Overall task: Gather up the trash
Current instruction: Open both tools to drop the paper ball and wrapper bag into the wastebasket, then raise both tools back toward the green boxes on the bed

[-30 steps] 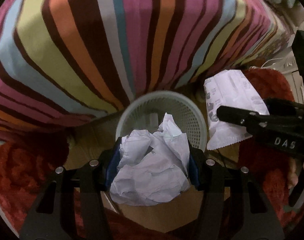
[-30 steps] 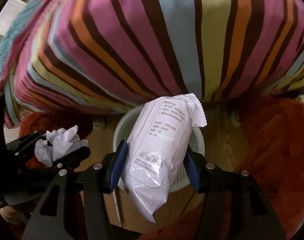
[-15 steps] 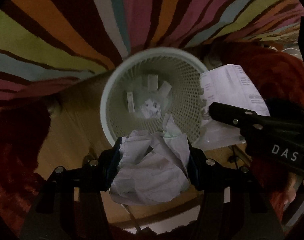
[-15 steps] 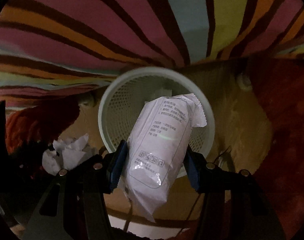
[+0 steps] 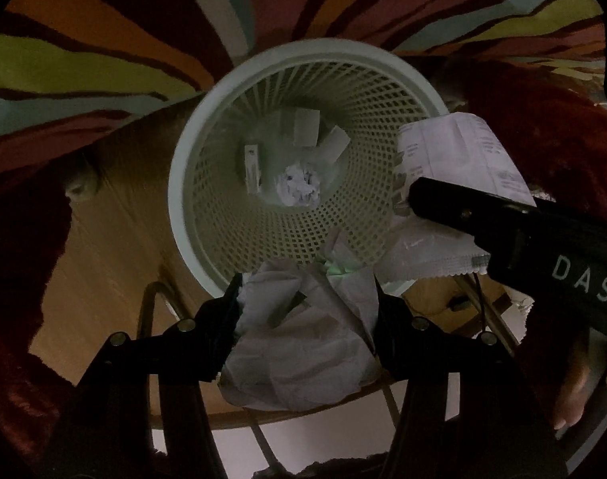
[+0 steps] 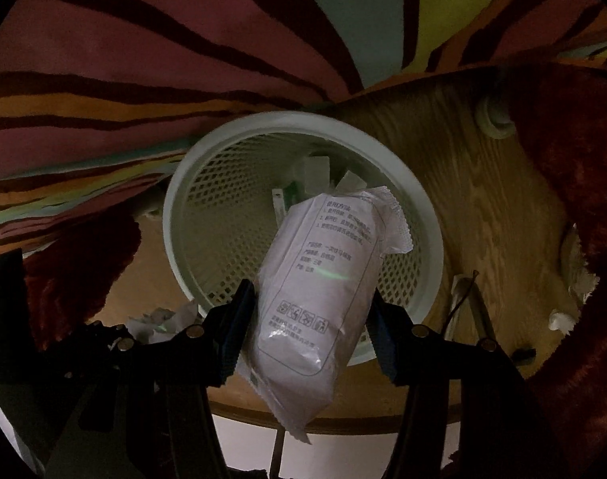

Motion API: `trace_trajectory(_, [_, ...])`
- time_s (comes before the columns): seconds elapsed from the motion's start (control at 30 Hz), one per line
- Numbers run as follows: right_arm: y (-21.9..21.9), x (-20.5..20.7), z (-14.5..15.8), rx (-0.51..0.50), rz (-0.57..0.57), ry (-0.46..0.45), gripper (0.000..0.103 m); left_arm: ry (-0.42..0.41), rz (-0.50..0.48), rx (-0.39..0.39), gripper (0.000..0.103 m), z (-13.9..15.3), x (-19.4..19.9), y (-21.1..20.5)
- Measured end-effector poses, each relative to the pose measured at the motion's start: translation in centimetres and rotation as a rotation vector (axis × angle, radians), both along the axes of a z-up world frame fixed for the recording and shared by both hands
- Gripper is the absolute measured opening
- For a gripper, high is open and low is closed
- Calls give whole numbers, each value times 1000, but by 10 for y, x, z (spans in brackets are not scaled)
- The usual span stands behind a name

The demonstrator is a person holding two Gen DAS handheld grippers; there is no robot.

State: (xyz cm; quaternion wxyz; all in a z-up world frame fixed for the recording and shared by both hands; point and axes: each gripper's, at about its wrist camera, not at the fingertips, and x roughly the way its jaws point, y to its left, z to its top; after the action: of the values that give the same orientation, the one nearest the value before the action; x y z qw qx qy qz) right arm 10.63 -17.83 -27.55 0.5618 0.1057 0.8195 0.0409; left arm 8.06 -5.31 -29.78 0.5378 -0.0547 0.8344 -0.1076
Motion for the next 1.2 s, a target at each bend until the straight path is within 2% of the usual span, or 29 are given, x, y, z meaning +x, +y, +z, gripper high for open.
trace_trajectory(0.17, [-3,3,-4,-8,-2,13,53,31,16,20,65,-10,-2,3])
trace_trajectory(0.23, [-2,1,-9,-11,-8,27,54,41,22,22,73,-11,-2,5])
trace_trajectory(0.3, [-3,0,-13,-8,-23,50,69,55,30,21,84,-15,-3,6])
trace_trajectory(0.33, [-3,0,-17,-6,-28,57,84,61,37,15,85,-16,-3,6])
trace_trajectory(0.37, [-3,0,-18,-9,-31,58,86,63,43,12,85,-16,-3,7])
trace_trajectory(0.7, [-11,1,-16,-27,-64,49,86,64,121,10,85,-16,-3,22])
trace_trajectory(1.2, [-30,-5,-5,-19,-147,25,87,23,105,8,85,0,-12,19])
